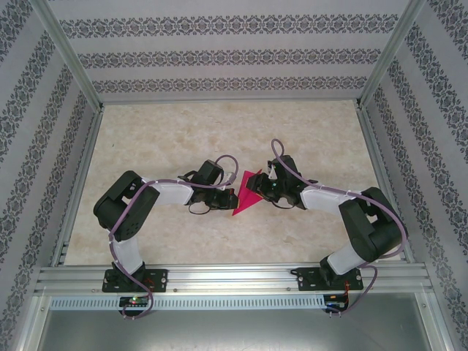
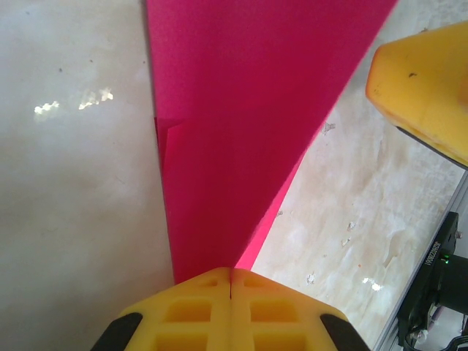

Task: Fold a paper plane with a square sheet of paper (pick it up from the middle)
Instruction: Fourth fold the wing at the center of the table.

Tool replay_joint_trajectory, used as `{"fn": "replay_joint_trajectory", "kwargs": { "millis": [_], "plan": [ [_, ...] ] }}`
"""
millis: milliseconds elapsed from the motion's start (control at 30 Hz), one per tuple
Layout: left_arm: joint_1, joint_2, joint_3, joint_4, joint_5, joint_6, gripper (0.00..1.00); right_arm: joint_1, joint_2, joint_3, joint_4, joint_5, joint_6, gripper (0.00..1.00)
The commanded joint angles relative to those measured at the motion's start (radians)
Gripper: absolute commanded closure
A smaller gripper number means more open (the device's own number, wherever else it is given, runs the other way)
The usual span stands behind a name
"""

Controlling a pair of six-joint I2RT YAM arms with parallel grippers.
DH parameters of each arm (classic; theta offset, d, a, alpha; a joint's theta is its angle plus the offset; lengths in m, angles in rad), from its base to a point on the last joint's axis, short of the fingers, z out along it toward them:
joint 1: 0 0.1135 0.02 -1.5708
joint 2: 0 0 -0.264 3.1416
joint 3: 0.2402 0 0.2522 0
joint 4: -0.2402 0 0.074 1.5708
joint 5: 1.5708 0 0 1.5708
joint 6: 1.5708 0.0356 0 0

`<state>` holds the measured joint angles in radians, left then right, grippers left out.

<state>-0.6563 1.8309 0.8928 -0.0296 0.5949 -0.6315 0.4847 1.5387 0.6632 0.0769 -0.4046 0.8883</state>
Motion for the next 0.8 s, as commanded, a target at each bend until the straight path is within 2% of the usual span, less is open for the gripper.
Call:
{"fn": "replay_joint_trajectory", "kwargs": {
  "millis": [0, 267, 533, 633, 700, 767],
  "plan": [
    [0.003, -0.002, -0.004, 0.034, 0.025, -0.005, 1.0, 0.008, -0.044, -0.008, 0.005, 0.024, -0.017, 0.55],
    [0.014, 0.009, 0.001, 0.046, 0.051, -0.009, 1.0, 0.004, -0.132, -0.043, 0.004, 0.079, -0.035, 0.53],
    [0.017, 0.02, 0.002, 0.033, 0.058, 0.004, 1.0, 0.009, -0.241, -0.108, 0.026, 0.247, -0.049, 0.55],
    [0.018, 0.029, 0.003, 0.04, 0.066, 0.0, 1.0, 0.009, -0.226, -0.111, 0.072, 0.2, -0.098, 0.6],
    [0.02, 0.033, 0.006, 0.054, 0.08, -0.008, 1.0, -0.001, -0.175, -0.059, 0.016, 0.116, -0.112, 0.63],
    [0.021, 0.037, 0.012, 0.049, 0.083, -0.009, 1.0, 0.0, -0.112, -0.033, 0.045, 0.015, -0.113, 0.69]
  ]
}}
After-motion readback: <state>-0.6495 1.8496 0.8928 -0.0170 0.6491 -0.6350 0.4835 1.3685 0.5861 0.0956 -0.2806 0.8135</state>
